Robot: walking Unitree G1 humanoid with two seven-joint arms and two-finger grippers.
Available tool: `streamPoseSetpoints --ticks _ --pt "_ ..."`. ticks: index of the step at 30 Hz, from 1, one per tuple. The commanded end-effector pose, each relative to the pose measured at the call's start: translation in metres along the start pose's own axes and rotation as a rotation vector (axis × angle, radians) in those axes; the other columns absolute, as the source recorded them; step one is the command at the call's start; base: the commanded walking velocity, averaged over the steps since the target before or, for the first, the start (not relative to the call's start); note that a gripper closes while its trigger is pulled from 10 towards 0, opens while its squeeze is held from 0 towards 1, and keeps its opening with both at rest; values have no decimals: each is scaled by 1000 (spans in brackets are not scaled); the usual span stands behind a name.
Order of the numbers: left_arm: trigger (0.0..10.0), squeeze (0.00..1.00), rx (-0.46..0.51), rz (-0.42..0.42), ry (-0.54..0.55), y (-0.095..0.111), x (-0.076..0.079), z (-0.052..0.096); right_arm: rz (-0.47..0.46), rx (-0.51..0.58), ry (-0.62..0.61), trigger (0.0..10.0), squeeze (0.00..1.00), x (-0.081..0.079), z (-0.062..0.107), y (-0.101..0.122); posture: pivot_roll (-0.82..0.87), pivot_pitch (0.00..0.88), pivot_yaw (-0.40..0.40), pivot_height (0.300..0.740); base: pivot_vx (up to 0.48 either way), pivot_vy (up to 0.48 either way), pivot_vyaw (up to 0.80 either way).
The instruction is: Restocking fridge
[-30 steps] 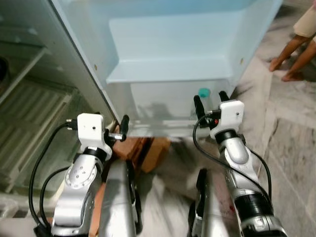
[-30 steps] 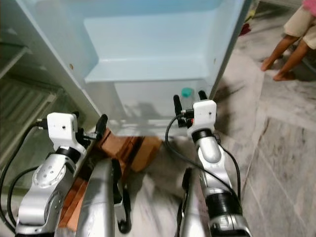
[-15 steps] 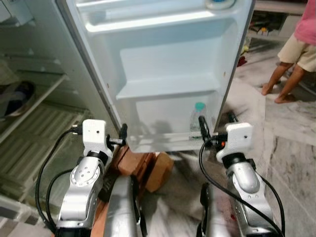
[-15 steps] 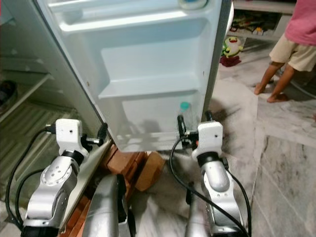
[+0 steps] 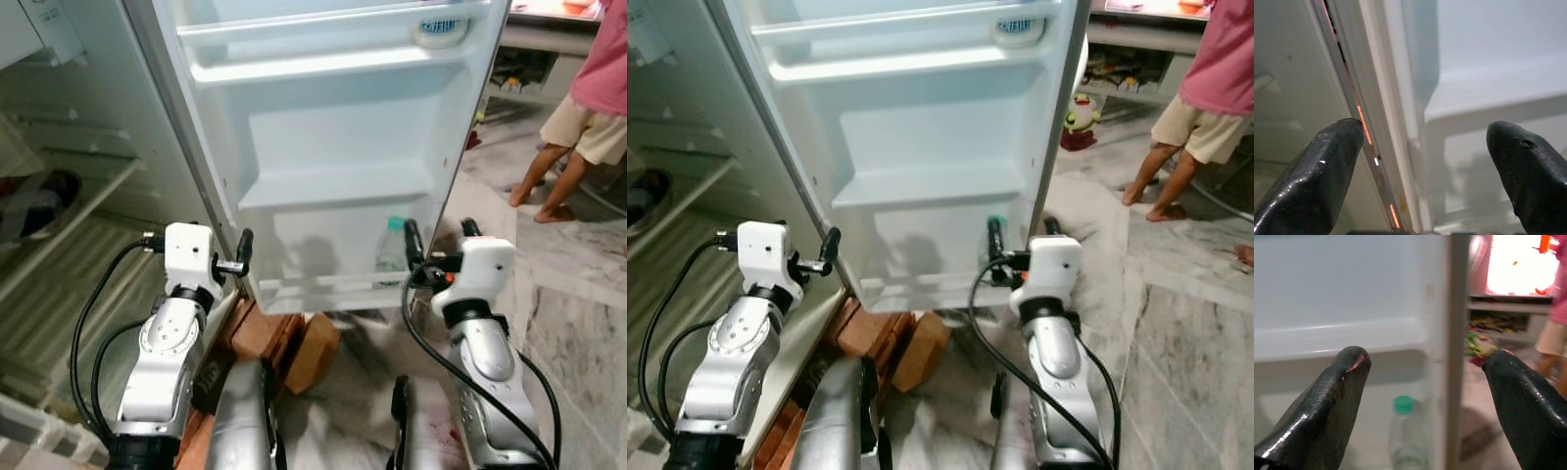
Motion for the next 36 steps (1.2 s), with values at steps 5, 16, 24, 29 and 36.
streamPoseSetpoints --ticks 5,16,24,29,36 --pt "10000 0 -16 -4 -4 -4 9 -4 10 3 -2 10000 0 4 -5 2 0 0 80 688 0 0 0" --pt "10000 0 -5 1 -8 -4 6 -3 6 -12 8 10000 0 1 -2 1 1 0 72 740 0 0 0" --pt "10000 0 -11 -3 -8 -6 7 -3 9 -36 20 10000 0 0 4 -4 -6 0 71 740 0 0 0" --pt "10000 0 -15 -12 -30 -7 11 -5 18 -107 72 10000 0 -11 9 -19 -9 0 73 740 0 0 0" --pt "10000 0 -24 -19 -54 -8 16 -5 6 -153 138 10000 0 -18 13 -29 -6 0 72 740 0 -185 0"
Point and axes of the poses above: a point about 5 cm out from each wrist's last joint towards the gripper, its own z axis pointing back from the gripper into the wrist, its own y axis along the axis of the wrist's last joint, x = y × z, the point moved 5 cm from there along -z, pointing out of the wrist towards the gripper, and after that the axes turned 9 degrees about z, right-handed, at the moved point
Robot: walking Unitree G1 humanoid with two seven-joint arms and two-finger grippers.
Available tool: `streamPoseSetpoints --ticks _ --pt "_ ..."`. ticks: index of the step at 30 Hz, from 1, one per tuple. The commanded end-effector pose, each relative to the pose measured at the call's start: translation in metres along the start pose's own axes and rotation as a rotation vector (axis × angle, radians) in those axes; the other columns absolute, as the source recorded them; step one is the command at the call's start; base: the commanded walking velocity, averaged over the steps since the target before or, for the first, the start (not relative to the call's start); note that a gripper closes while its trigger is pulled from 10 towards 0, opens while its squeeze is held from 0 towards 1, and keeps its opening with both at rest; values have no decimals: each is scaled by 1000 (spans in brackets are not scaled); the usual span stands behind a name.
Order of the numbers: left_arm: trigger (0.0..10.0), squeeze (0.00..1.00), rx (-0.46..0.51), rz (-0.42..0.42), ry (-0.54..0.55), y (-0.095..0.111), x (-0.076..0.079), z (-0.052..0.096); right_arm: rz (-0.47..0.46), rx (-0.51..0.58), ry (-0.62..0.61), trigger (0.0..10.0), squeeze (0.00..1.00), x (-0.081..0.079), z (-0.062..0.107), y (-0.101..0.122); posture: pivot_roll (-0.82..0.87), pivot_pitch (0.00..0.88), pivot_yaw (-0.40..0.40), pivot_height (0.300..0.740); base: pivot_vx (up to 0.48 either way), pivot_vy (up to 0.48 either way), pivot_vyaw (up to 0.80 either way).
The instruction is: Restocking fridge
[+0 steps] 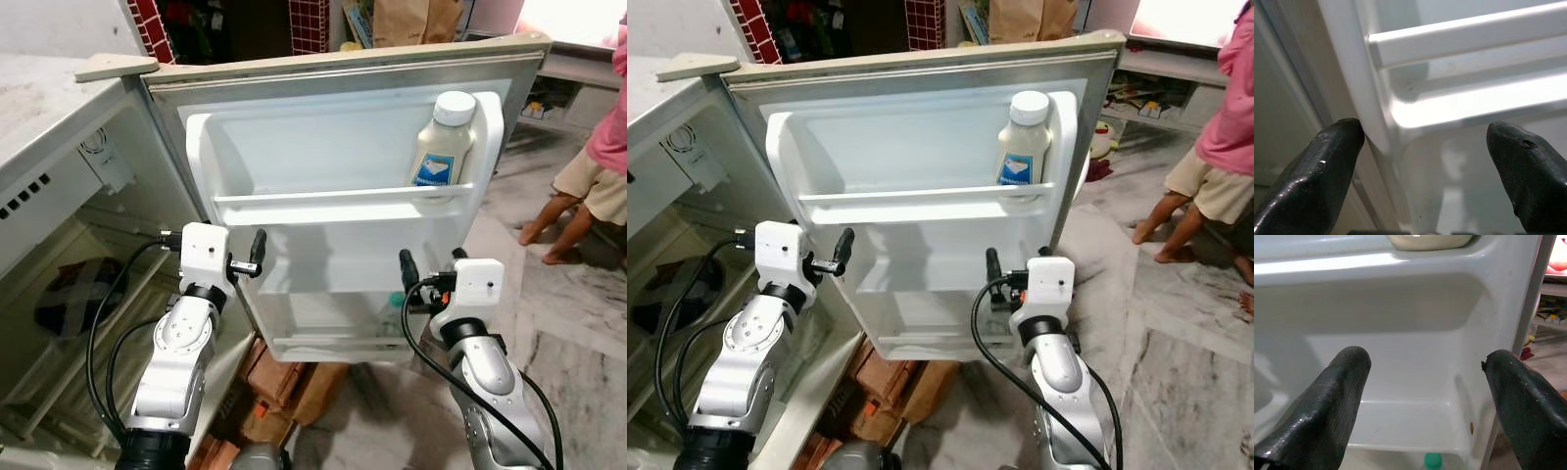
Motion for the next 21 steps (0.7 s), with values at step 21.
streamPoseSetpoints --ticks 21 --pt "10000 0 -23 -20 -23 -6 7 -4 0 95 84 10000 0 -12 -7 20 -8 0 67 740 0 -412 28"
Point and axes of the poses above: a point about 5 cm out from each wrist's last joint towards the gripper, its own z axis pointing back from the gripper into the wrist, its own y axis along the axis of the wrist's last joint, x = y × z, the point moved 5 cm from there along -z, pointing out of the wrist towards the gripper, and after that the axes turned 9 degrees about z, right-handed, at the moved point
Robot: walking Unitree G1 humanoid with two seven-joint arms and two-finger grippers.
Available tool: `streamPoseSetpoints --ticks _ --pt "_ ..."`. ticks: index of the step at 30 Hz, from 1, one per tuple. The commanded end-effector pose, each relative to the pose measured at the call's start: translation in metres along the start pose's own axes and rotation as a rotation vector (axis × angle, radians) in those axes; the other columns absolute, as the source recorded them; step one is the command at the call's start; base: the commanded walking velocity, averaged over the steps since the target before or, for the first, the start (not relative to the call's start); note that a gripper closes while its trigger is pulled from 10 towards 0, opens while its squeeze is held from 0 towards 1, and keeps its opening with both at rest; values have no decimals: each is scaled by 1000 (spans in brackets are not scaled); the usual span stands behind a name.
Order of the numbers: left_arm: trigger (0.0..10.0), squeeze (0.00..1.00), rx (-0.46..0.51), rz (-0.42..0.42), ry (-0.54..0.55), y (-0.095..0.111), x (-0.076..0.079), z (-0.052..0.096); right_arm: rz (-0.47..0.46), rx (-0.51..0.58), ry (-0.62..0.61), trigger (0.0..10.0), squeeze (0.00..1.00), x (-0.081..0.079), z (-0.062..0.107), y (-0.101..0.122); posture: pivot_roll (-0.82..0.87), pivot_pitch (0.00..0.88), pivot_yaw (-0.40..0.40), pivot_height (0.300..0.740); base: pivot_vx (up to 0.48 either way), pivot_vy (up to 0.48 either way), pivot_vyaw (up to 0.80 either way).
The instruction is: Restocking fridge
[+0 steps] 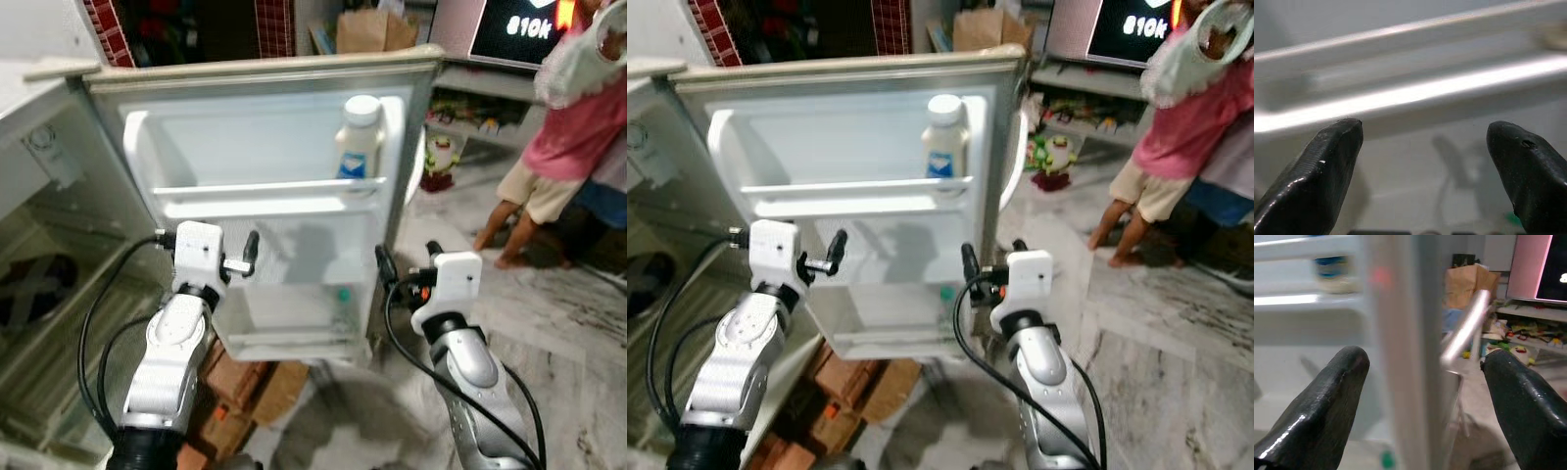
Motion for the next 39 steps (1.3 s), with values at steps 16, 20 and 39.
streamPoseSetpoints --ticks 16,20,39 --pt "10000 0 2 -8 6 -1 1 -3 38 86 68 10000 0 -4 -8 18 -10 0 63 740 0 -387 800" --pt "10000 0 3 -12 6 -1 2 -4 32 92 65 10000 0 -3 -10 20 -10 0 64 740 63 -397 800" --pt "10000 0 -4 -12 49 -5 -6 -4 55 127 93 10000 0 -6 -11 25 -10 0 65 740 239 -315 790"
Point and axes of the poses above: a point about 5 cm out from each wrist's last joint towards the gripper, its own z axis pointing back from the gripper into the wrist, its own y axis along the axis of the wrist's last joint, x = y × z, the point moved 5 cm from there along -z, pointing out of the wrist towards the gripper, and after that the axes turned 9 degrees about z, right-handed, at the moved point
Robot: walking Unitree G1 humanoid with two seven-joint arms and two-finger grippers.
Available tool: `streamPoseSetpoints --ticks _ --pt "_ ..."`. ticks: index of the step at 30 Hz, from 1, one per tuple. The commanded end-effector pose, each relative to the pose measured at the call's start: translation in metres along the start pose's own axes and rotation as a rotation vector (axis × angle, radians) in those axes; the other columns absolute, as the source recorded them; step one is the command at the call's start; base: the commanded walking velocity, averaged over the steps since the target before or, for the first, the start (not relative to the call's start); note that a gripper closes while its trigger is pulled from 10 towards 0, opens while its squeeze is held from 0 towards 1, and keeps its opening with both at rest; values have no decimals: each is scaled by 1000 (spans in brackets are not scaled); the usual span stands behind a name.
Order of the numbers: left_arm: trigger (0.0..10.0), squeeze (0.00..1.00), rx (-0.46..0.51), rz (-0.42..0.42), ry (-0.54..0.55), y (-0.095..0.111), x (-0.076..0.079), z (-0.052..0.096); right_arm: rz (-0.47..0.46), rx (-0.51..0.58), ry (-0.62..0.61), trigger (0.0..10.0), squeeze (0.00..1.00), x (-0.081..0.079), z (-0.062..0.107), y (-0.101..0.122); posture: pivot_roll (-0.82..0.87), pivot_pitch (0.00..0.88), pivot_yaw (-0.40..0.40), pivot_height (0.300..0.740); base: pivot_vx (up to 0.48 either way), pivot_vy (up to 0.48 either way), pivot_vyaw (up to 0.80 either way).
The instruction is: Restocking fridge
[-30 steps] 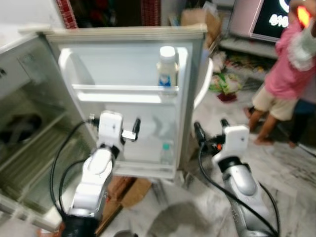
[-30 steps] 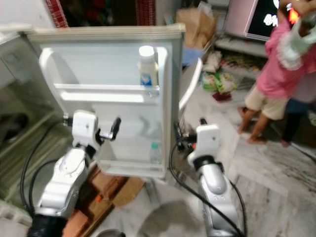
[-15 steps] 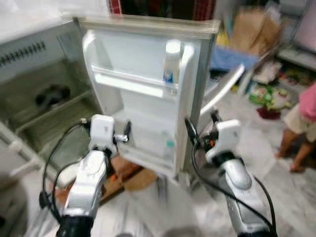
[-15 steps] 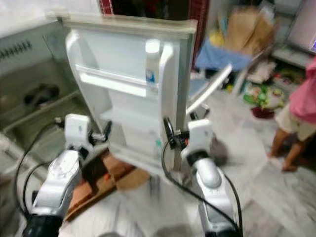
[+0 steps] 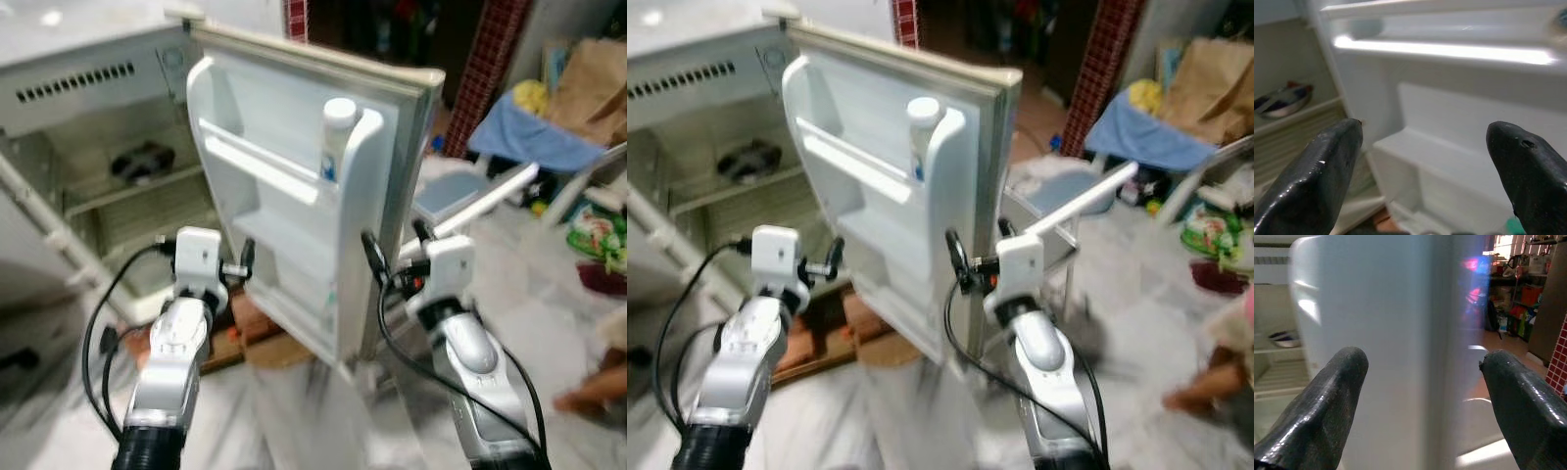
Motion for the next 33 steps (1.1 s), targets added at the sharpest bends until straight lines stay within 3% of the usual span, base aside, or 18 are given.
streamPoseSetpoints --ticks 1,7,14,20,27,33 --pt "10000 0 0 -9 4 -1 1 1 7 11 1 10000 0 2 -1 3 -10 0 65 740 0 0 788" --pt "10000 0 10 14 16 1 -1 2 -1 14 -10 10000 0 5 -3 3 -9 0 66 740 0 0 657" --pt "10000 0 8 49 37 -2 -2 7 -5 6 -3 10000 0 4 -2 0 -11 0 67 740 0 0 0" --pt "10000 0 -10 32 29 -7 4 9 -8 1 15 10000 0 2 -2 -2 -9 0 67 740 0 0 0" --pt "10000 0 -32 30 14 -12 6 11 9 12 21 10000 0 5 -13 0 -2 0 68 740 -322 0 0" --pt "10000 0 -59 14 13 -18 5 13 36 36 32 10000 0 7 -24 6 1 0 68 740 0 0 0"
Point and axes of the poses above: a point about 5 cm out from each wrist's last joint towards the gripper, its own z axis pointing back from the gripper into the wrist, its own y axis along the axis of the wrist's last joint, x = y × z, the point moved 5 cm from there along -z, pointing out of the wrist towards the gripper, and after that the axes turned 9 degrees about z, right-handed, at the moved point
